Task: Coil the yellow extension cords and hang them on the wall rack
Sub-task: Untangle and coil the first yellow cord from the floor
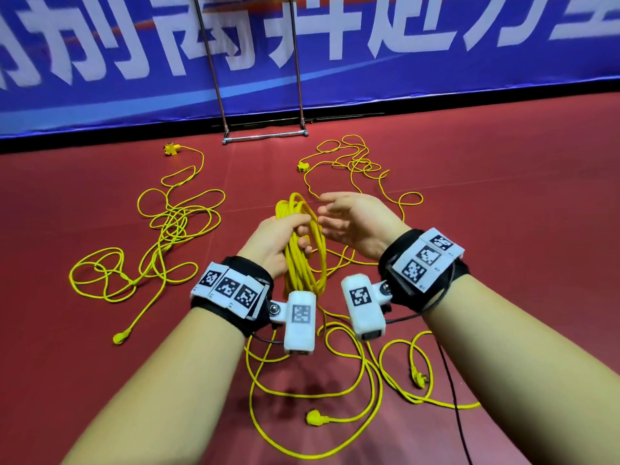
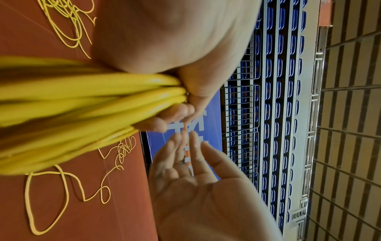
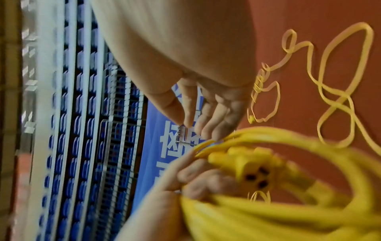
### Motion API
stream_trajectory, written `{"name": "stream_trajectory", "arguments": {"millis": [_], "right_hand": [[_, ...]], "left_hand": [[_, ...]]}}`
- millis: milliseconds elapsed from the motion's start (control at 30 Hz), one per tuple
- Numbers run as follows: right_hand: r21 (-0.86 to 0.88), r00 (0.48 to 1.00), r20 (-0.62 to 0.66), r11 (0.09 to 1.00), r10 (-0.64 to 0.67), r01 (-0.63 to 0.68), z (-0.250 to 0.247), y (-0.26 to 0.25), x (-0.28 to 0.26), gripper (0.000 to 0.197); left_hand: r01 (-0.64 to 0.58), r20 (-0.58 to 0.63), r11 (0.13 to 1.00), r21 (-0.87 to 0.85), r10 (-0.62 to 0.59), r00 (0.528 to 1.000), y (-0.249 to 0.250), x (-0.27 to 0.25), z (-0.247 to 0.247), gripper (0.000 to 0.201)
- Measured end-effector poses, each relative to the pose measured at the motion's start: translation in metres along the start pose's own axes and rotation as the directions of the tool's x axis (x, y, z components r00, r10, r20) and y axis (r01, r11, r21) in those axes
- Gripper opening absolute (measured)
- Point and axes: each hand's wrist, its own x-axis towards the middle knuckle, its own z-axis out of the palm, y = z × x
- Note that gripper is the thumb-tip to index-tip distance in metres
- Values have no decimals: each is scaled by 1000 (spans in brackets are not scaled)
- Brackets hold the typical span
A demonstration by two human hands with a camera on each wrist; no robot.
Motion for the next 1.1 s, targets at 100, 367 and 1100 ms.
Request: {"name": "stream_trajectory", "arguments": {"millis": [100, 367, 1100], "right_hand": [[-268, 996, 83, 963, -14, 36, -4, 17, -2, 18], [-756, 937, 334, 565, -99, 329, 3, 55, -1, 14], [-978, 990, 139, 154, -10, 139, -79, 101, 19, 10]], "left_hand": [[-37, -134, 993, -112, 22, 991, 5, 3, -7, 24], [-137, -206, 965, -224, 91, 974, 25, 2, -20, 23], [-344, -358, 863, -371, 209, 910, 60, -8, -38, 31]]}}
